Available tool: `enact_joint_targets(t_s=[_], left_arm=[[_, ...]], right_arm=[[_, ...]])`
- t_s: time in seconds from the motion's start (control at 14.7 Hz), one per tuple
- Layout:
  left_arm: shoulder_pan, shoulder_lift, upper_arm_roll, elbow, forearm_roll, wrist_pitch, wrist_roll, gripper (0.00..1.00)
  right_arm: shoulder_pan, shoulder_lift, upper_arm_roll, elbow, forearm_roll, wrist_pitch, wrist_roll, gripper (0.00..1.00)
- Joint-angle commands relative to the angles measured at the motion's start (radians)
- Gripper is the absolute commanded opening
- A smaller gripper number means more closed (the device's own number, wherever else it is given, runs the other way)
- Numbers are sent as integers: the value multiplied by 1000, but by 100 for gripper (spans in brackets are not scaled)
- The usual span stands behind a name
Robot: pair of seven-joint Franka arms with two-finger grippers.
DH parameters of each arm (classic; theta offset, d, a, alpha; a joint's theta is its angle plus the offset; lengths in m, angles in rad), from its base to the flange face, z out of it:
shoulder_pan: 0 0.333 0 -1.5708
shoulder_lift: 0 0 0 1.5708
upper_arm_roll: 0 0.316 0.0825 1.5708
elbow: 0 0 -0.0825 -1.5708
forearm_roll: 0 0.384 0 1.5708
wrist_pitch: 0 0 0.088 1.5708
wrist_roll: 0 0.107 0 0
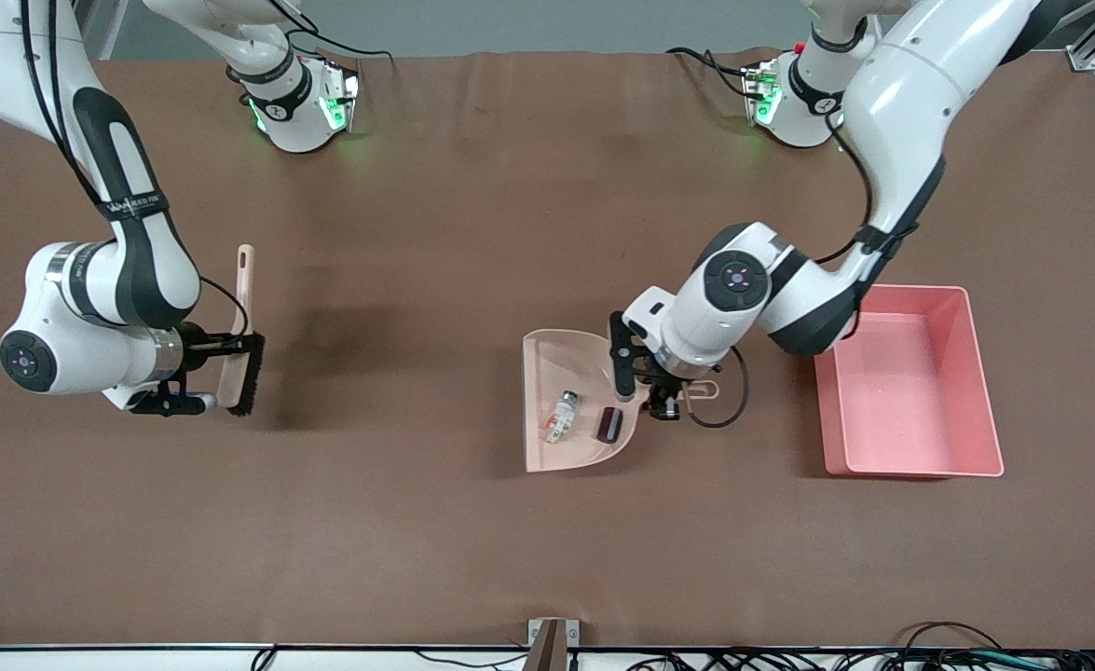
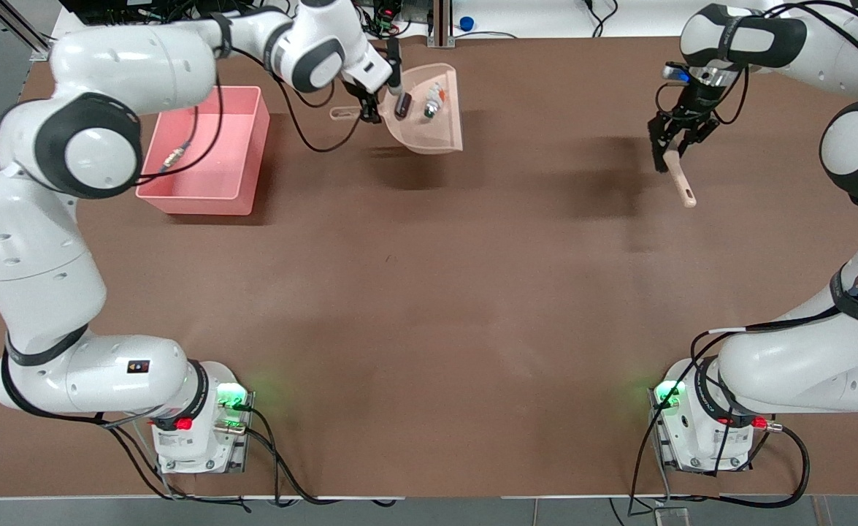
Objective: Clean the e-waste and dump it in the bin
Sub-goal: 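Lift the dustpan with the left gripper while the right gripper withdraws the brush, then tip the dustpan over the pink bin with the left gripper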
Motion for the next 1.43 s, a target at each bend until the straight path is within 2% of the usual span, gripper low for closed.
enact_joint_targets(t_s=[0.0, 0.34, 0.41, 0.61, 0.75, 0.82, 0.88, 1.16, 1.29, 1.36], left_arm=[[135, -70, -103, -17, -17, -75, 16, 0], [514, -93, -377, -20, -6, -239, 118, 0], [577, -95, -414, -20, -3, -269, 141, 0], [740, -101, -488, -20, -2, -351, 222, 0], [815, -115, -487, -22, 14, -391, 288, 1], [859, -128, -488, -22, 62, -406, 316, 1], [890, -131, -488, -23, 99, -425, 350, 1], [1033, -148, -490, -44, 144, -437, 515, 0], [1100, -184, -487, -83, 207, -435, 534, 0], [1127, -182, -487, -87, 213, -429, 536, 0]], right_arm=[[-24, -29, 19, -54, -24, 27, -2, 1], [-43, 32, 19, -81, -69, 117, -4, 1], [-46, 41, 19, -87, -81, 133, -4, 1], [-46, 57, 19, -88, -83, 150, -4, 1], [-47, 75, 19, -88, -84, 160, -4, 3], [-49, 75, 19, -87, -83, 162, -2, 6], [-49, 75, 19, -87, -83, 160, 2, 11], [-55, 74, 19, -73, -83, 156, 10, 53], [-62, 70, 19, -52, -83, 148, 9, 70], [-67, 63, 20, -47, -83, 147, 9, 92]])
